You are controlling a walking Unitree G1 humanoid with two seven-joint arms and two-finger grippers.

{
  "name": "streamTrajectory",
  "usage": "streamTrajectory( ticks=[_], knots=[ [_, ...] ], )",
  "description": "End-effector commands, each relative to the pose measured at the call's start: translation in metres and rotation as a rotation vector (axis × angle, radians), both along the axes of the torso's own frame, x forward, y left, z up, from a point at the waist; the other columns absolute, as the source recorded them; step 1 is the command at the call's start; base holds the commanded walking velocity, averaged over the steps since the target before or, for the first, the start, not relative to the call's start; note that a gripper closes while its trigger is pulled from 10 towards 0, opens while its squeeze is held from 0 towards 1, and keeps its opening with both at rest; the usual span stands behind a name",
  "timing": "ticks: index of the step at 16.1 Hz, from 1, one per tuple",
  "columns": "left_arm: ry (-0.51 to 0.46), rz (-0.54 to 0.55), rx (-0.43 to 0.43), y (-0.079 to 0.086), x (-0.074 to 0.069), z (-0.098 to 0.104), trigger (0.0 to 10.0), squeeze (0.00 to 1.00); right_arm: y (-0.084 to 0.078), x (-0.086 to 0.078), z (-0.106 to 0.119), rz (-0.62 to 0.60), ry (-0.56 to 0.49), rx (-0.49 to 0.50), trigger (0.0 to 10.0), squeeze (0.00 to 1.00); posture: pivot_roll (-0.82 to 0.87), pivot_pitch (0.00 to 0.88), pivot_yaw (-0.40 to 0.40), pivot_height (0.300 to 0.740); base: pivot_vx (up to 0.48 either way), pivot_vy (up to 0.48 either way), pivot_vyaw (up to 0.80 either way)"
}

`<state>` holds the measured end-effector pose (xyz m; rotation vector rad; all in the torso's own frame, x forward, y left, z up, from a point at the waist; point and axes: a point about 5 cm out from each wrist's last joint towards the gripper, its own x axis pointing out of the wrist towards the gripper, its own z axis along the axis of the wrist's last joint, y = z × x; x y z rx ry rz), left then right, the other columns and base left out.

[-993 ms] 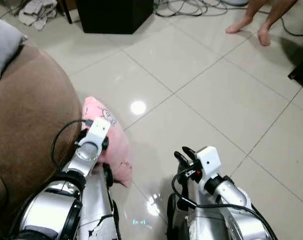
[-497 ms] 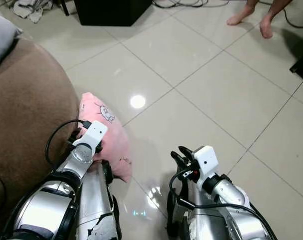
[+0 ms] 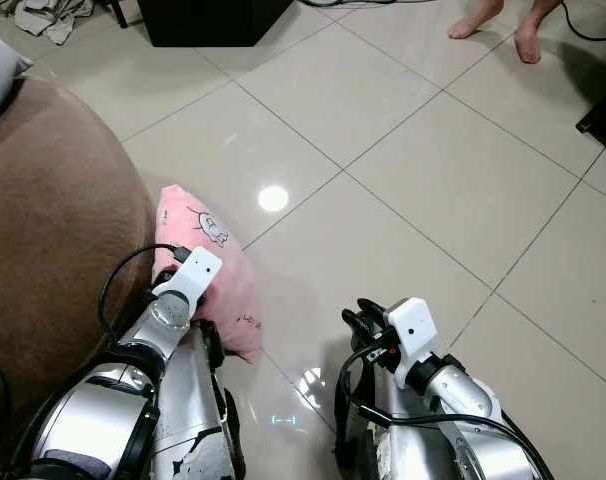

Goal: Move the pillow to the sofa from floor

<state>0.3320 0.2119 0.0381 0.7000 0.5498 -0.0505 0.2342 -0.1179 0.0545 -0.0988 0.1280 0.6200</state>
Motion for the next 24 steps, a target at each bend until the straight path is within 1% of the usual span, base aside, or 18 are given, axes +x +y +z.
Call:
streamTrajectory(
  ticks=[1, 13, 18, 19, 21, 22, 23, 24],
  knots=[
    [0.059, 0.011, -0.024, 0.000, -0.009, -0.012, 0.0, 0.00, -0.001, -0.003, -0.002, 0.004, 0.015, -0.008, 10.0, 0.00, 0.00, 0.264, -0.035, 0.512, 0.000, 0.000, 0.00],
    [0.062, 0.000, -0.072, -0.006, -0.007, -0.011, 0.0, 0.00, -0.002, 0.001, -0.001, 0.003, 0.003, -0.009, 10.0, 0.00, 0.00, 0.248, -0.031, 0.512, 0.000, 0.000, 0.00],
    [0.063, -0.009, -0.136, -0.011, -0.007, -0.012, 0.0, 0.00, -0.004, 0.003, -0.002, -0.004, 0.001, -0.013, 10.0, 0.00, 0.01, 0.233, -0.032, 0.512, 0.000, 0.000, 0.00],
    [0.048, -0.011, -0.177, -0.013, -0.006, -0.010, 0.0, 0.00, -0.004, 0.003, -0.002, -0.009, -0.001, -0.013, 10.0, 0.00, 0.01, 0.227, -0.031, 0.512, 0.000, 0.000, 0.00],
    [-0.032, -0.040, -0.369, -0.022, -0.001, -0.002, 0.0, 0.00, -0.005, 0.002, -0.002, -0.042, -0.014, -0.013, 10.0, 0.00, 0.01, 0.198, -0.025, 0.512, 0.000, 0.000, 0.00],
    [-0.077, -0.054, -0.456, -0.024, -0.001, 0.001, 0.0, 0.00, -0.007, 0.002, -0.001, -0.075, -0.020, 0.001, 10.0, 0.00, 0.01, 0.185, -0.027, 0.512, 0.000, 0.000, 0.00],
    [-0.103, -0.058, -0.500, -0.024, -0.002, 0.003, 0.0, 0.00, -0.008, 0.002, -0.001, -0.095, -0.022, 0.014, 10.0, 0.00, 0.01, 0.173, -0.029, 0.512, 0.000, 0.000, 0.00],
    [-0.172, -0.076, -0.608, -0.024, -0.005, 0.007, 0.0, 0.00, -0.010, 0.001, 0.001, -0.138, -0.031, 0.042, 10.0, 0.00, 0.01, 0.156, -0.033, 0.512, 0.000, 0.000, 0.00]
  ],
)
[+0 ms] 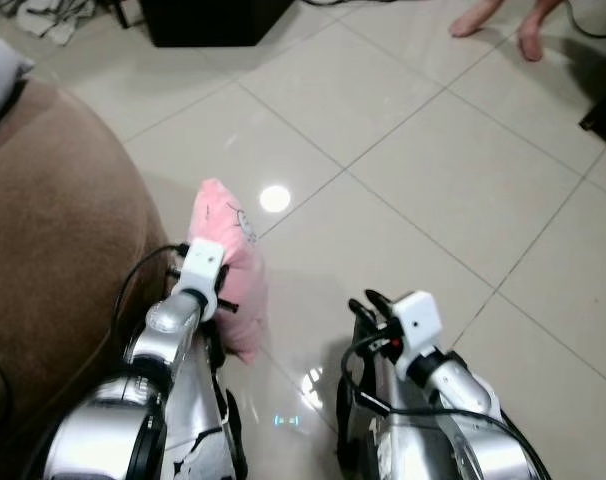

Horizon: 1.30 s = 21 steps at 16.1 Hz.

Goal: Move the pillow to the sofa from floor

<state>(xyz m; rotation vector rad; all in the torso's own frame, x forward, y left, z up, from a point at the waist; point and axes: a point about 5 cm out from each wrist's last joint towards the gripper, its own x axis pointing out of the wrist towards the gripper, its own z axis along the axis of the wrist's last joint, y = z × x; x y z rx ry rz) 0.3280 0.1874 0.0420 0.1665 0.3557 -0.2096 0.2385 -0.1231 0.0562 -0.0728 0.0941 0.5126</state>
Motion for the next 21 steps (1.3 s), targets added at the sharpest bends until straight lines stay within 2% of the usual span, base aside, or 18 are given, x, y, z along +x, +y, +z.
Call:
streamTrajectory(
  ticks=[1, 4, 6, 7, 8, 9, 10, 13, 15, 18, 21],
  knots=[
    [-0.089, -0.009, -0.098, 0.001, -0.004, 0.006, 0.0, 0.00, -0.007, -0.004, 0.003, -0.058, -0.013, 0.031, 10.0, 0.00, 0.01, 0.137, -0.041, 0.512, 0.000, 0.000, 0.00],
    [-0.194, -0.016, -0.183, 0.002, -0.011, 0.018, 0.0, 0.00, -0.009, -0.006, 0.012, -0.101, -0.045, 0.065, 10.0, 0.00, 0.01, 0.116, -0.057, 0.512, 0.000, 0.000, 0.00],
    [-0.423, -0.062, -0.272, -0.007, -0.016, 0.072, 0.0, 0.00, -0.014, 0.000, 0.035, -0.206, -0.121, 0.089, 10.0, 0.00, 0.03, 0.086, -0.075, 0.512, 0.000, 0.000, 0.00],
    [-0.508, -0.088, -0.292, -0.012, -0.021, 0.092, 0.0, 0.00, -0.016, 0.001, 0.047, -0.247, -0.166, 0.124, 10.0, 0.00, 0.03, 0.080, -0.080, 0.517, 0.000, 0.000, 0.00],
    [-0.537, -0.094, -0.296, -0.014, -0.023, 0.100, 0.0, 0.00, -0.017, 0.001, 0.052, -0.265, -0.184, 0.155, 10.0, 0.00, 0.03, 0.080, -0.080, 0.522, 0.000, 0.000, 0.00],
    [-0.585, -0.127, -0.287, -0.020, -0.027, 0.111, 1.8, 0.00, -0.019, 0.003, 0.061, -0.295, -0.207, 0.170, 10.0, 0.00, 0.04, 0.060, -0.096, 0.532, 0.000, 0.000, 0.00],
    [-0.589, -0.161, -0.275, -0.027, -0.031, 0.115, 10.0, 0.00, -0.018, 0.006, 0.067, -0.306, -0.218, 0.170, 10.0, 0.00, 0.05, 0.053, -0.106, 0.542, 0.000, 0.000, 0.00],
    [-0.574, -0.188, -0.234, -0.042, -0.033, 0.120, 10.0, 0.00, -0.013, 0.016, 0.082, -0.292, -0.237, 0.185, 10.0, 0.00, 0.06, 0.044, -0.124, 0.572, 0.000, 0.000, 0.00],
    [-0.568, -0.177, -0.221, -0.046, -0.030, 0.124, 10.0, 0.00, -0.012, 0.020, 0.090, -0.286, -0.248, 0.188, 10.0, 0.00, 0.06, 0.043, -0.123, 0.587, 0.000, 0.000, 0.00],
    [-0.552, -0.210, -0.225, -0.050, -0.029, 0.128, 10.0, 0.00, -0.021, 0.023, 0.094, -0.328, -0.243, 0.179, 10.0, 0.00, 0.05, 0.040, -0.104, 0.622, 0.000, 0.000, 0.00],
    [-0.545, -0.195, -0.161, -0.049, -0.027, 0.122, 10.0, 0.00, -0.027, 0.021, 0.094, -0.355, -0.229, 0.170, 10.0, 0.00, 0.04, 0.037, -0.091, 0.657, 0.000, 0.000, 0.00]
  ],
)
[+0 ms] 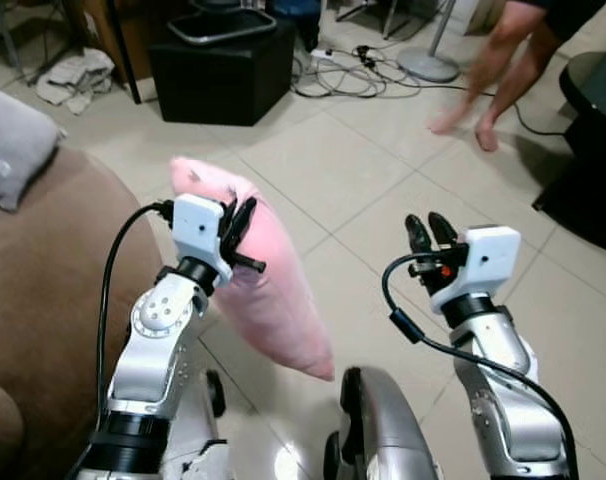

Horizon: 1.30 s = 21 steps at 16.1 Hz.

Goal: Move the pillow to the sofa from floor

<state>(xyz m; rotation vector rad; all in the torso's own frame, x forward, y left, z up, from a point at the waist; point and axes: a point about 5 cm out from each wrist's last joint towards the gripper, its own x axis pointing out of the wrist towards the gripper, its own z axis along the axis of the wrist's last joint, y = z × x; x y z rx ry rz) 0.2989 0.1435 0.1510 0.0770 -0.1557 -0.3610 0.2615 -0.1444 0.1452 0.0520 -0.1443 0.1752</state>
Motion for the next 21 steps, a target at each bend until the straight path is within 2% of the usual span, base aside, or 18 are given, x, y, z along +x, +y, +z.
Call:
streamTrajectory(
  ticks=[1, 5, 9, 10, 11, 13, 16, 21],
  knots=[
    [-0.067, -0.007, 0.026, -0.006, 0.002, 0.011, 10.0, 0.00, -0.005, -0.003, 0.005, -0.020, -0.011, 0.000, 10.0, 0.00, 0.04, 0.036, -0.089, 0.667, 0.000, 0.000, 0.00],
    [-0.055, -0.007, 0.062, -0.011, 0.002, 0.006, 10.0, 0.00, -0.002, -0.006, 0.003, -0.008, 0.011, -0.005, 10.0, 0.00, 0.03, 0.035, -0.086, 0.702, 0.000, 0.000, 0.00],
    [-0.048, -0.014, 0.053, -0.015, 0.003, 0.004, 10.0, 0.00, -0.001, -0.008, -0.002, 0.002, 0.033, -0.009, 10.0, 0.00, 0.02, 0.027, -0.079, 0.740, 0.000, 0.000, 0.00],
    [-0.037, -0.009, 0.052, -0.014, 0.003, 0.001, 10.0, 0.00, -0.001, -0.008, -0.004, 0.000, 0.039, -0.010, 10.0, 0.00, 0.02, 0.026, -0.079, 0.740, 0.000, 0.000, 0.00],
    [-0.009, -0.002, 0.053, -0.013, 0.003, -0.004, 10.0, 0.00, -0.003, -0.008, -0.015, -0.021, 0.109, -0.003, 10.0, 0.00, 0.02, 0.022, -0.078, 0.740, 0.000, 0.000, 0.00],
    [-0.012, 0.014, 0.055, -0.014, 0.005, -0.004, 10.0, 0.00, 0.000, -0.008, -0.019, -0.011, 0.124, -0.064, 10.0, 0.00, 0.02, 0.020, -0.080, 0.740, 0.000, 0.000, 0.00],
    [-0.009, 0.014, 0.053, -0.021, 0.007, -0.003, 10.0, 0.00, 0.006, -0.008, -0.018, 0.019, 0.111, -0.066, 10.0, 0.00, 0.02, 0.025, -0.079, 0.740, 0.000, -0.457, 0.80],
    [-0.007, 0.016, 0.073, -0.027, 0.009, -0.005, 10.0, 0.00, 0.002, -0.009, -0.021, 0.006, 0.125, -0.069, 10.0, 0.00, 0.02, 0.029, -0.074, 0.740, 0.000, -0.480, 0.80]
  ],
)
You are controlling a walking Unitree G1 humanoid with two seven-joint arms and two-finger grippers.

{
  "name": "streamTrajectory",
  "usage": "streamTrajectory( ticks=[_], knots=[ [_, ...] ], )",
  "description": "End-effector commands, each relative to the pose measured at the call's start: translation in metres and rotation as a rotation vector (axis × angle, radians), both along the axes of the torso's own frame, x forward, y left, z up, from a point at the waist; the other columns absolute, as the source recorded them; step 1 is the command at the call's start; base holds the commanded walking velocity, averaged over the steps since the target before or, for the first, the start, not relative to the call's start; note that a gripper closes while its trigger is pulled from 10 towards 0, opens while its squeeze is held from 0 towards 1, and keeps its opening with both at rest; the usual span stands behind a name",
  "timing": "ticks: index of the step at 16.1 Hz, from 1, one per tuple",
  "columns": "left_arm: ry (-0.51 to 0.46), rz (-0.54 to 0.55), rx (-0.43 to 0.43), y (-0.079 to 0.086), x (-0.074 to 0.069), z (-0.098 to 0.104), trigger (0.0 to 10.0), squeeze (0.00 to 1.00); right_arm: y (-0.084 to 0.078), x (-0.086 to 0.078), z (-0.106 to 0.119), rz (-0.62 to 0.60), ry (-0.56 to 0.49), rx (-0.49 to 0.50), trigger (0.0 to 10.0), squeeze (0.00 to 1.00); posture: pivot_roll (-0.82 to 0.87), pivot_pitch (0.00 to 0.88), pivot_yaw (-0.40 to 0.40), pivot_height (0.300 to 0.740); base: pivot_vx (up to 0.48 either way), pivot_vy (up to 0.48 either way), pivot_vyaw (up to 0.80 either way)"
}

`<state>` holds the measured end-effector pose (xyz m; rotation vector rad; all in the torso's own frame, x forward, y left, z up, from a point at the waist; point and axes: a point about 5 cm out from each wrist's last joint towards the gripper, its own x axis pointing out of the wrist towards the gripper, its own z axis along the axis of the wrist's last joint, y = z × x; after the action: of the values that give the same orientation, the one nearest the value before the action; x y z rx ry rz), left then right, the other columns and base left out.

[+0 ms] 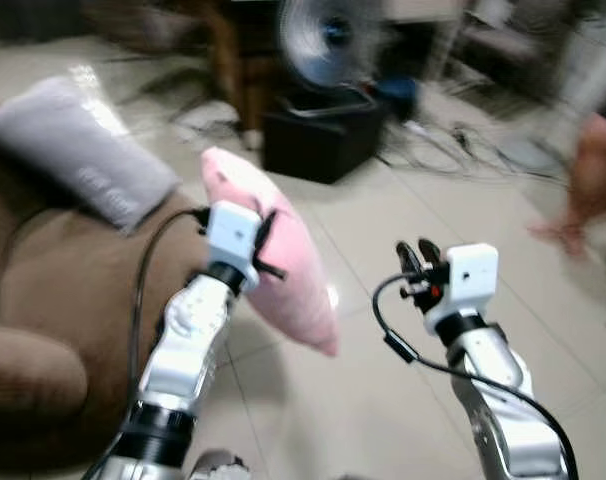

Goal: Move the pillow to the sofa from floor

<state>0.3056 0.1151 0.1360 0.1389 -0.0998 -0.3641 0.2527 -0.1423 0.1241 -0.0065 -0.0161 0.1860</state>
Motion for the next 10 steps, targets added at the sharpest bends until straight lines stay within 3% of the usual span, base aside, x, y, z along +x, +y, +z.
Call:
streamTrajectory(
  ticks=[1, 2, 5, 10],
  knots=[
    [-0.069, 0.017, 0.011, 0.001, 0.004, 0.012, 10.0, 0.00, -0.006, 0.000, -0.004, -0.038, 0.024, -0.019, 10.0, 0.00, 0.01, 0.029, -0.073, 0.740, 0.000, -0.368, 0.80],
    [-0.046, 0.025, -0.013, 0.001, 0.005, 0.011, 10.0, 0.00, -0.011, 0.001, -0.007, -0.074, 0.039, -0.032, 10.0, 0.00, 0.01, 0.030, -0.072, 0.740, 0.000, 0.000, 0.68],
    [-0.037, -0.004, -0.004, 0.001, 0.007, 0.012, 10.0, 0.00, -0.019, 0.002, -0.011, -0.124, 0.065, -0.005, 10.0, 0.00, 0.02, 0.031, -0.072, 0.740, 0.090, 0.000, 0.00],
    [-0.030, 0.010, -0.022, 0.007, 0.010, 0.012, 10.0, 0.00, -0.014, 0.001, -0.011, -0.108, 0.062, 0.005, 10.0, 0.00, 0.02, 0.033, -0.069, 0.740, 0.437, 0.000, 0.00]
  ],
)
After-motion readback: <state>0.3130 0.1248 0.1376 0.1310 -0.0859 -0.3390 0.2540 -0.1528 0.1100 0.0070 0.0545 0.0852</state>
